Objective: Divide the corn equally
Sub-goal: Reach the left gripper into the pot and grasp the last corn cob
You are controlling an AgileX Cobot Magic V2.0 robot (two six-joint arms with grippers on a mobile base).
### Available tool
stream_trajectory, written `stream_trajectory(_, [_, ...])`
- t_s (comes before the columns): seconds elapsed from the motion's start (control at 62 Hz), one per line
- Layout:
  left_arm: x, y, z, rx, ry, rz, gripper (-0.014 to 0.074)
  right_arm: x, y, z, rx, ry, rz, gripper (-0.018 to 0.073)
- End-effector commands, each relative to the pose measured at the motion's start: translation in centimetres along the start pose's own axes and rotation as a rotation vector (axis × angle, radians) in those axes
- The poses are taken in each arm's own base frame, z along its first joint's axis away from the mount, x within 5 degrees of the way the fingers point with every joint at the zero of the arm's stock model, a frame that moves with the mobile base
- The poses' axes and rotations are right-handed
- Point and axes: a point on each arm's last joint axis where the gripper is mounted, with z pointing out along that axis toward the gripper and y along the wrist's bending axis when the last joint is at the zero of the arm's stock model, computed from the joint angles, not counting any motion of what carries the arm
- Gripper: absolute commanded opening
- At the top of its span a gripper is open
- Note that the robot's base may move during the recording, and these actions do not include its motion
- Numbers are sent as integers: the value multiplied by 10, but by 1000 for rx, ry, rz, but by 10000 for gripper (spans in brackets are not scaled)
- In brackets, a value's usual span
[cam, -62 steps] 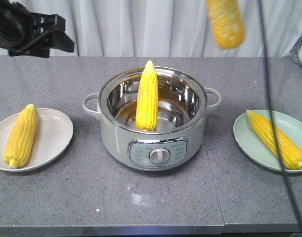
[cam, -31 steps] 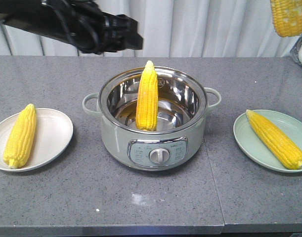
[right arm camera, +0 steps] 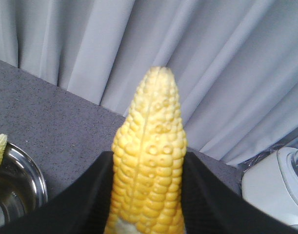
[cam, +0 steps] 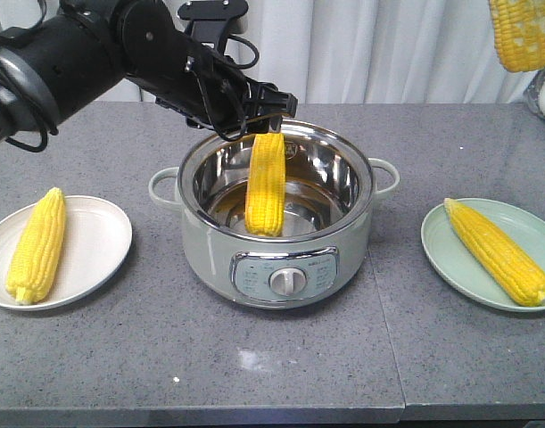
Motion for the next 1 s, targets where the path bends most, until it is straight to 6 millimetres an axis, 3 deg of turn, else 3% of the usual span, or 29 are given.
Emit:
stream_trajectory(0.0, [-18, -9, -30, 34, -127, -6, 464, -10, -15, -23, 63, -113, 5, -9])
stream_trajectory(0.983, [2, -7, 27, 83, 11, -86, 464, -11, -15, -23, 64, -118, 5, -9])
